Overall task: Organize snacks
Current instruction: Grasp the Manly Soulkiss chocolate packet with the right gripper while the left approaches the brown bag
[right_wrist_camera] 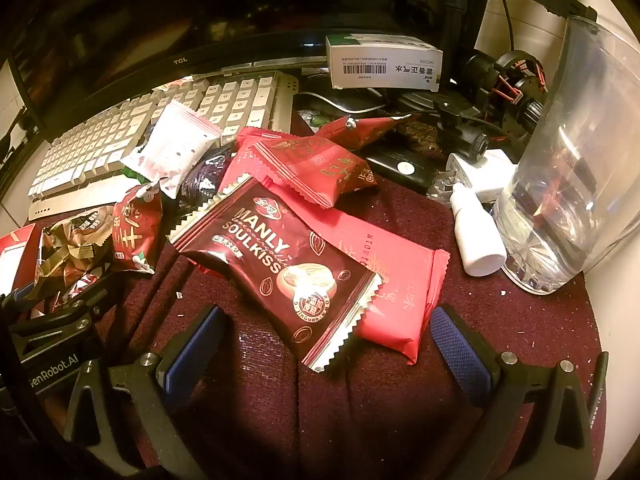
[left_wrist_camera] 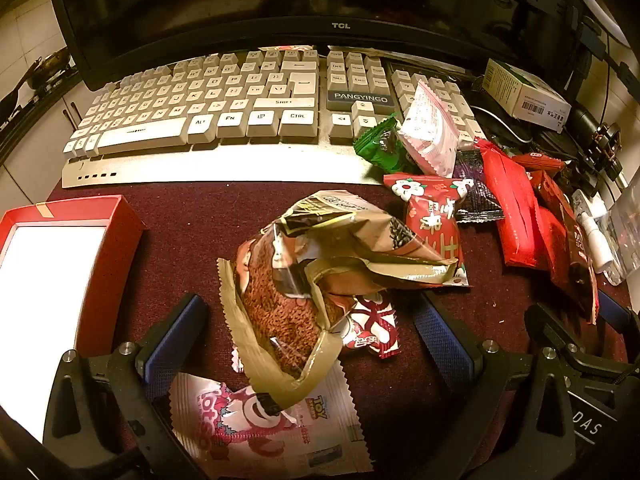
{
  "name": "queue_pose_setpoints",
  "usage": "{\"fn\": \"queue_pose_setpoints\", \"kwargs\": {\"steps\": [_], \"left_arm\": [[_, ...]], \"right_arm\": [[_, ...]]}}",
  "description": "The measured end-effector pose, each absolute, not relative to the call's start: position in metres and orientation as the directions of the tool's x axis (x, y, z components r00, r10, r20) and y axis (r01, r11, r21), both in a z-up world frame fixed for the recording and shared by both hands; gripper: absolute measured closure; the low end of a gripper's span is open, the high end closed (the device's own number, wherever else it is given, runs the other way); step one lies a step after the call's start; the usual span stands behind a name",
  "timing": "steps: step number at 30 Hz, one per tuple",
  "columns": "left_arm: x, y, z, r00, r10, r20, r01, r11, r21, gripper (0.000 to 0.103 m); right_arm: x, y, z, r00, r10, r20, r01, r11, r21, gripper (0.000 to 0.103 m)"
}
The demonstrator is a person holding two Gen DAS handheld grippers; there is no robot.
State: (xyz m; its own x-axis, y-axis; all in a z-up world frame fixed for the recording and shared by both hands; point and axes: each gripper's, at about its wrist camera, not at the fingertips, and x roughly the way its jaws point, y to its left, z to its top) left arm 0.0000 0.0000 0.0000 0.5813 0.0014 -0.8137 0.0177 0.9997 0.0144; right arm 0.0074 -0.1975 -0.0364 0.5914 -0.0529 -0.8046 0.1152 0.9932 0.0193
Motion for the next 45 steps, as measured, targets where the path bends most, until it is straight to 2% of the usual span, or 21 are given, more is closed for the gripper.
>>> {"fn": "queue_pose_setpoints", "kwargs": {"steps": [29,35,40,45], "left_arm": [[-0.003,0.0,0.0,0.581,-0.008,-0.814,0.04,0.999,0.018,0.0],[-0.041,0.007,0.002,0.55,-0.062,-0.833,0.133,0.991,0.014,0.0],[-0.085,0.008,0.007,0.527,-0.129,-0.84,0.217,0.976,-0.013,0.0],[-0.129,0.031,0.039,0.597,-0.191,-0.779,0.266,0.963,-0.032,0.0]], "right_arm": [[0.006,-0.197,-0.036,0.587,-0.039,-0.809,0.102,0.994,0.026,0.0],[-0.027,-0.203,-0.034,0.579,0.016,-0.815,0.01,1.0,0.027,0.0],[-0.057,-0.217,-0.032,0.565,0.034,-0.824,0.006,0.999,0.045,0.0],[-0.087,-0.23,-0.012,0.642,0.077,-0.762,0.003,0.995,0.103,0.0]]}}
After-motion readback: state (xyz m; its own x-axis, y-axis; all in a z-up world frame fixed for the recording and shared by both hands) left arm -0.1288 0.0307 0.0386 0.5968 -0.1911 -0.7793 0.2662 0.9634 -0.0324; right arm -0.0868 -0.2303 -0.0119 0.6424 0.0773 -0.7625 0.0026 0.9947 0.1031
